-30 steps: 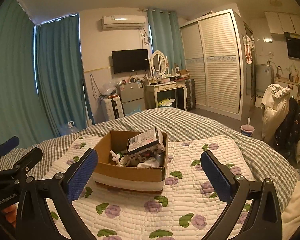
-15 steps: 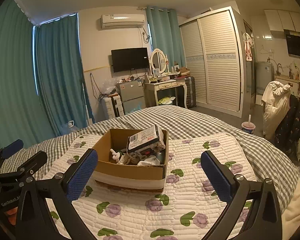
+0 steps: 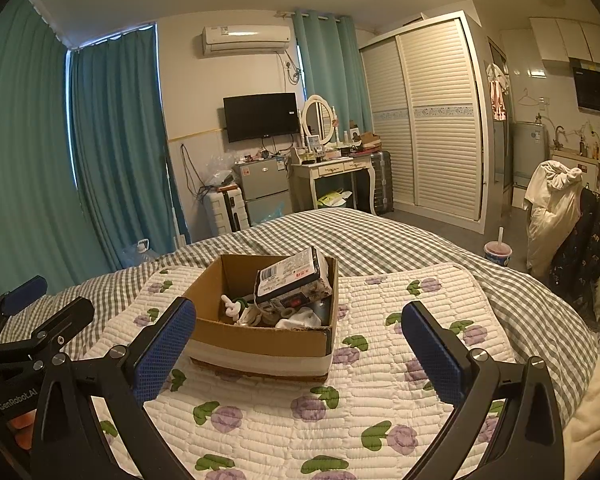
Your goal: Organize soft objects
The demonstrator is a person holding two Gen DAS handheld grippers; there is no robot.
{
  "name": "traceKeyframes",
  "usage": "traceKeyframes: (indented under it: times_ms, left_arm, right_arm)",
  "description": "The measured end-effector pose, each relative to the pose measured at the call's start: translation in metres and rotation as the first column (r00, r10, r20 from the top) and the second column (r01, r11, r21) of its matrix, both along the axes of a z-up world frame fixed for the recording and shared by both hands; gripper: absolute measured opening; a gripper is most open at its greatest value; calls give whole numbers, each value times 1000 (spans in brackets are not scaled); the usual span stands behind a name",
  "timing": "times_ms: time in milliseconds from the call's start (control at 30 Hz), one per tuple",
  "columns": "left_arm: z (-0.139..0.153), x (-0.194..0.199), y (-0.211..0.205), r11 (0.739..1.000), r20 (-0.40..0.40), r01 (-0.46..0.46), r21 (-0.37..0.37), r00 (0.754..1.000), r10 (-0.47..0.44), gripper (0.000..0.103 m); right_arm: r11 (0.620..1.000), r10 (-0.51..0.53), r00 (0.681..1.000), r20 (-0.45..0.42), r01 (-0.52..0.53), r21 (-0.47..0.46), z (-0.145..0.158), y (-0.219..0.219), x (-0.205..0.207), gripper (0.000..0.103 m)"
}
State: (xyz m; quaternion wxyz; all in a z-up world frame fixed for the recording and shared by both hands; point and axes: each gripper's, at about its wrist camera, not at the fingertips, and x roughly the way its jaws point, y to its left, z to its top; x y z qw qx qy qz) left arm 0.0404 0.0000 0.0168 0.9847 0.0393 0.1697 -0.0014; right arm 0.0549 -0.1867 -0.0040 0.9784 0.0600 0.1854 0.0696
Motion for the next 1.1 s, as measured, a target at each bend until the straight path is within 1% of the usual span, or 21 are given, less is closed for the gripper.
traceKeyframes:
  times_ms: [1100]
  left_arm:
    - [-5, -1, 4, 1000, -10, -5, -4, 1000, 5, 95]
  right_arm:
    - [1000, 4, 1000, -12, -4, -2, -3, 7, 1, 103]
